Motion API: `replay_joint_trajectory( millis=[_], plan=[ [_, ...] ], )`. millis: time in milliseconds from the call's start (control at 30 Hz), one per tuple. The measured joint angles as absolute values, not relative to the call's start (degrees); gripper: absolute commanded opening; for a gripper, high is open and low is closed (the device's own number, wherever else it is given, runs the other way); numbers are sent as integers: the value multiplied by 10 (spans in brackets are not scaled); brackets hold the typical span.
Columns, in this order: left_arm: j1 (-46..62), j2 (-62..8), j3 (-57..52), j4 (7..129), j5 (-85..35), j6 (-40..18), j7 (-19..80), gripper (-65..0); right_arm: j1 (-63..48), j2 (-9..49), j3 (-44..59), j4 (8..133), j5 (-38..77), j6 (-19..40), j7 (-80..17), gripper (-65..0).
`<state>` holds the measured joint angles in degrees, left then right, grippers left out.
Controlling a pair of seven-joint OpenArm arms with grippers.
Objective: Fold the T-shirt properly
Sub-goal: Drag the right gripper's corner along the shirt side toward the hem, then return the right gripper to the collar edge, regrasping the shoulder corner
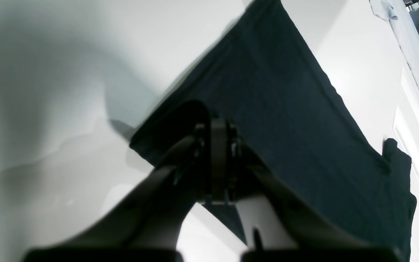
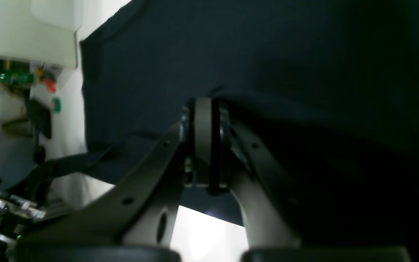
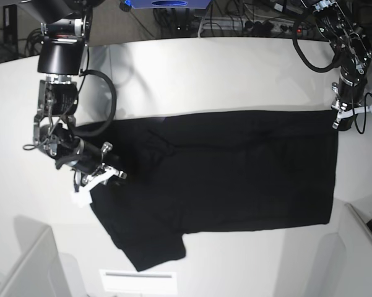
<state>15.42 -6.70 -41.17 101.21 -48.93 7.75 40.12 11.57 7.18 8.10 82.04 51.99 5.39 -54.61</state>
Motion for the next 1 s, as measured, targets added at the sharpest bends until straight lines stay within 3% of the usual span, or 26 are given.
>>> replay_joint_trajectory(
  millis=[767,833,900,933,1000],
  plan=[
    [128,-78,-411,989,-489,82,401,-650,136,78,83,776,515,53,-546,-650],
    [126,-79,-412,989,-489,82,400,-648,136,78,83,776,514,53,-546,-507],
    [126,-79,-412,989,-489,82,400,-541,136,78,83,776,516,52,-546,-365],
    [126,-79,-412,989,-489,82,400,-484,136,78,83,776,516,52,-546,-320],
    [126,-84,-412,989,-490,82,400,-378,134,78,84,776,516,52,-544,-320]
  ],
)
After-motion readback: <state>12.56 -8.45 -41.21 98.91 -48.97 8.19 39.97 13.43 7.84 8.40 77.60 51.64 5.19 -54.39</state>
